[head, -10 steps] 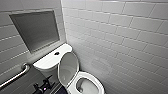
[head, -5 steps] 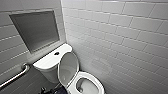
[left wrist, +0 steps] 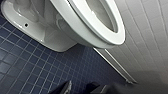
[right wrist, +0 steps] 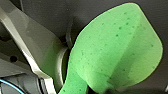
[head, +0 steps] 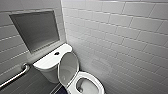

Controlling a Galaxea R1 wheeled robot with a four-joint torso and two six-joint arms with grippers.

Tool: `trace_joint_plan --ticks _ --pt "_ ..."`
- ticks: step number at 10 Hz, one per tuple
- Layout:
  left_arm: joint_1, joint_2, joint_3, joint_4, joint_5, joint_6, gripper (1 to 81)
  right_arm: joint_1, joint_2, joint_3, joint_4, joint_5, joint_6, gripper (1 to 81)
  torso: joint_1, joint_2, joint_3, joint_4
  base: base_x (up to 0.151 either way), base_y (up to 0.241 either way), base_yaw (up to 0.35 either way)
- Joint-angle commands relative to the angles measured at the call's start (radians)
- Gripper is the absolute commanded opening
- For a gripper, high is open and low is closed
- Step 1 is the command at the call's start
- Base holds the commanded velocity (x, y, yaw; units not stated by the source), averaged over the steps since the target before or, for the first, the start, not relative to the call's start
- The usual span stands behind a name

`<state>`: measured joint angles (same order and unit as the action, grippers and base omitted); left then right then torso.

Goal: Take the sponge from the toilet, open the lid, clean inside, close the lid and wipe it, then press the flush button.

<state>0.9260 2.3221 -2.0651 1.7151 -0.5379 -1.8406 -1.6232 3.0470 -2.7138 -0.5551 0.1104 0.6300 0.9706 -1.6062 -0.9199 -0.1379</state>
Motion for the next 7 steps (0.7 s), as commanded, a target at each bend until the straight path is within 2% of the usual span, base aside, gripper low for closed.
trace_joint_plan --ticks 1,2,3,4,5,6,7 --pt "0.009 0.076 -0.206 0.273 -0.172 -0.170 81.1 0.048 -0.001 0.005 0.009 0.005 0.004 1.0 0.000 0.000 0.000 0.000 0.000 0.000 0.000" --pt "0.021 0.105 -0.297 0.276 -0.229 -0.169 81.1 0.048 -0.003 -0.001 0.009 0.006 0.004 1.0 0.000 0.000 0.000 0.000 0.000 0.000 0.000" --pt "0.034 0.140 -0.378 0.282 -0.293 -0.161 81.1 0.050 -0.006 -0.001 0.009 0.009 0.004 1.0 -0.064 0.100 0.000 0.000 0.000 0.000 0.000" --pt "0.049 0.186 -0.459 0.290 -0.341 -0.157 81.1 0.050 -0.008 -0.001 0.007 0.009 0.004 1.0 -0.067 0.105 0.000 0.000 0.000 0.000 0.000" --pt "0.069 0.241 -0.532 0.317 -0.353 -0.152 81.1 0.050 -0.009 0.000 0.007 0.009 0.004 1.0 -0.079 0.121 0.072 0.000 0.000 0.000 0.000" --pt "0.090 0.287 -0.584 0.336 -0.353 -0.152 81.1 0.048 -0.009 0.000 0.004 0.009 0.002 1.0 -0.095 0.147 0.103 0.000 0.000 0.000 0.000" --pt "0.112 0.326 -0.618 0.354 -0.352 -0.150 81.1 0.051 -0.009 0.002 0.001 0.011 0.002 1.0 -0.110 0.171 0.120 -0.022 0.000 0.000 0.000"
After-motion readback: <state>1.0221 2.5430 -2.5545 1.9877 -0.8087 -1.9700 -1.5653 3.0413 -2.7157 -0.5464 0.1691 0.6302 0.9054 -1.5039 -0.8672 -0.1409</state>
